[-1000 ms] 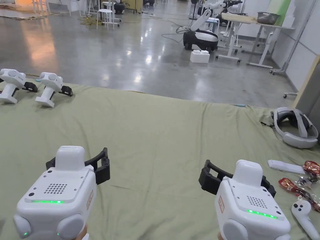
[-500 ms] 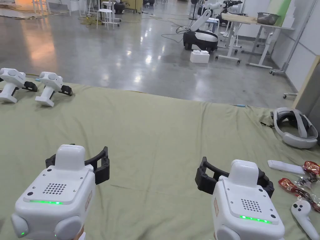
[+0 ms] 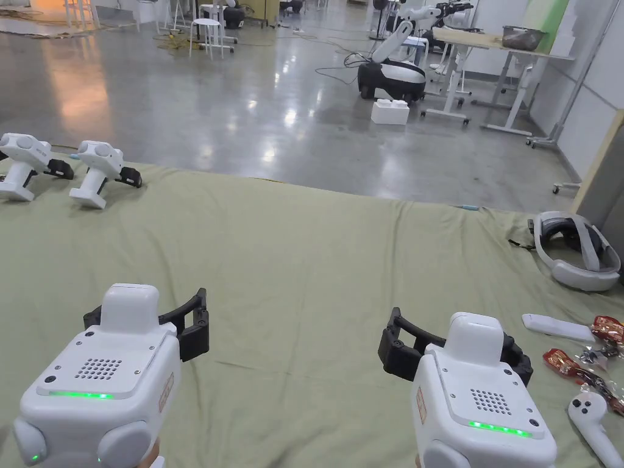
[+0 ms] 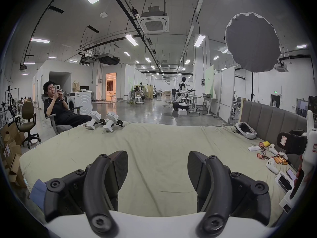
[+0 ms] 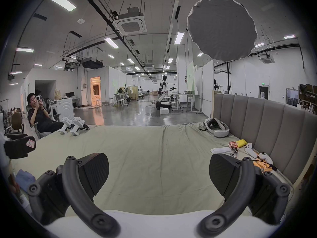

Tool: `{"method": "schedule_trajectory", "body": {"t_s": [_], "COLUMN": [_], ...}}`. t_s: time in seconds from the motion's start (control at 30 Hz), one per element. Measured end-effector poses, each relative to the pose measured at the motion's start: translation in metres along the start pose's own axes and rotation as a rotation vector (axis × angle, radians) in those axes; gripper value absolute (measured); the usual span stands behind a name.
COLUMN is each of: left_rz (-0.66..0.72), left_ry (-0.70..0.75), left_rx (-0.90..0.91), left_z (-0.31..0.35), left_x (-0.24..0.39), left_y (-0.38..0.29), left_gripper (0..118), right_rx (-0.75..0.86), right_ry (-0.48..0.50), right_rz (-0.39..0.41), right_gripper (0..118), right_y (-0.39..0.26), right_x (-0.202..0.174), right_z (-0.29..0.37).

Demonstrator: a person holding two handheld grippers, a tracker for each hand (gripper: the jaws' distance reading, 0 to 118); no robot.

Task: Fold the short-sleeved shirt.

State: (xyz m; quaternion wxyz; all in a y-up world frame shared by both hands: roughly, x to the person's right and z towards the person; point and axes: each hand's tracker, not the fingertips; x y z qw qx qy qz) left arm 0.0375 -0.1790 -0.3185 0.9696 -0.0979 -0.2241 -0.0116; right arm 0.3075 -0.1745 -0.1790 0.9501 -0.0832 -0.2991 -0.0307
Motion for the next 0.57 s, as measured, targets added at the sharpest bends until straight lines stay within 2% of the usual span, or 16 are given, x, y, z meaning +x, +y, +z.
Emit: {"method": "schedule_trajectory", "body": {"t_s": [0.13,0.3,0.47,0.57], "left_rz": [-0.001,0.027,0.049,0.048], "left_ry": [-0.003,-0.013,-0.018,-0.022], "left_rx": [-0.007,-0.011,-0.023,-0.028], "left_z": [0.0003,0.0014,0.0008,0.0008], "left_x": [-0.0001,-0.0023,-0.0033,-0.003], "left_y": [-0.0006,-0.0002,-0.0018,-0.003], "left_gripper": [82,82,82,82], "right_rx": [-0.014,-0.077,-0.114,-0.153], "right_ry": [-0.003,-0.073,-0.016,-0.038], "right_rz": [-0.059,-0.182,-0.267,-0.285], "right_gripper": [117,117,117,118], "right_y": [0.0009,0.0035,0.0045,0.0087], "right_x": [-0.0002,-0.0042,-0.0031,-0.006], "right_z": [0.0002,-0.0006,-0.0005,-0.0027]}}
